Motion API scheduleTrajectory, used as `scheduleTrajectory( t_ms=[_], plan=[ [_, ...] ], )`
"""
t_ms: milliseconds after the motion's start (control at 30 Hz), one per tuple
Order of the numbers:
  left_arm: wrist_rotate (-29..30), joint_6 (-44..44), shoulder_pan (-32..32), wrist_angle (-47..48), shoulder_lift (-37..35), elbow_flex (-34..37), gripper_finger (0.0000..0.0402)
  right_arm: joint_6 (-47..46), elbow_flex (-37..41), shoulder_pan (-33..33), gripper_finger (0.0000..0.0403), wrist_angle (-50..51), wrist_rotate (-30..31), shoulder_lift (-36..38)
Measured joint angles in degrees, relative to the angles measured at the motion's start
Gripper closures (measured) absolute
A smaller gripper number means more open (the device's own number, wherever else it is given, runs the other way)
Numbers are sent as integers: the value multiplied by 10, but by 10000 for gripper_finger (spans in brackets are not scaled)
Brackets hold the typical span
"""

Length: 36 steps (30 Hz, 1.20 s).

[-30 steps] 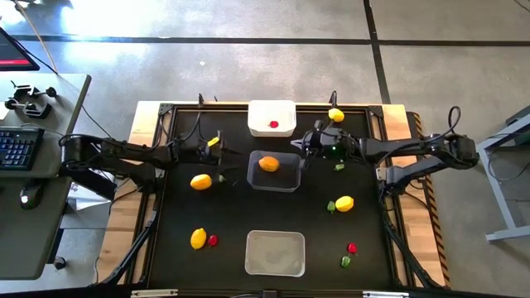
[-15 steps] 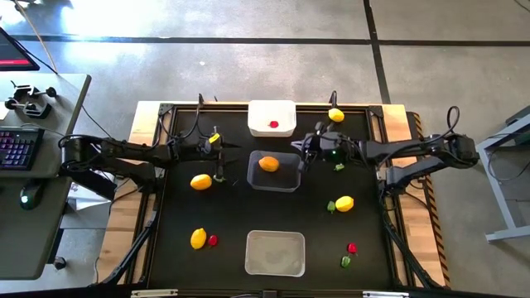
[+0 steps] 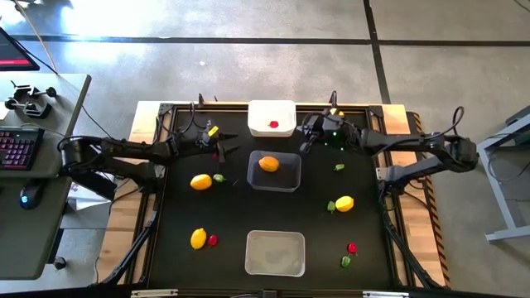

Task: Sort produce into baskets
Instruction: Put the green chili pepper into the gray bin

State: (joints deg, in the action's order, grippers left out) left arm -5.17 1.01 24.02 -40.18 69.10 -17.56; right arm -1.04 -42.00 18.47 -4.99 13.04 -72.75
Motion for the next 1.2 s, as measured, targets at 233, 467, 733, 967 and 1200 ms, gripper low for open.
scheduleTrajectory(
  t_ms=[233,467,733,967,1200],
  plan=[
    [-3,-1,16,0,0,0,202,34,0,6,402,0,0,0],
    [-68,-13,13,13,0,0,202,7,0,-54,357,1,-1,0],
    [-82,-42,5,45,0,0,202,-52,0,-150,236,1,5,0],
    [-82,-44,-5,40,0,0,202,-131,-72,-225,194,208,9,0],
    [-79,-72,-5,40,0,0,202,-279,-157,-310,192,498,4,0]
  ],
)
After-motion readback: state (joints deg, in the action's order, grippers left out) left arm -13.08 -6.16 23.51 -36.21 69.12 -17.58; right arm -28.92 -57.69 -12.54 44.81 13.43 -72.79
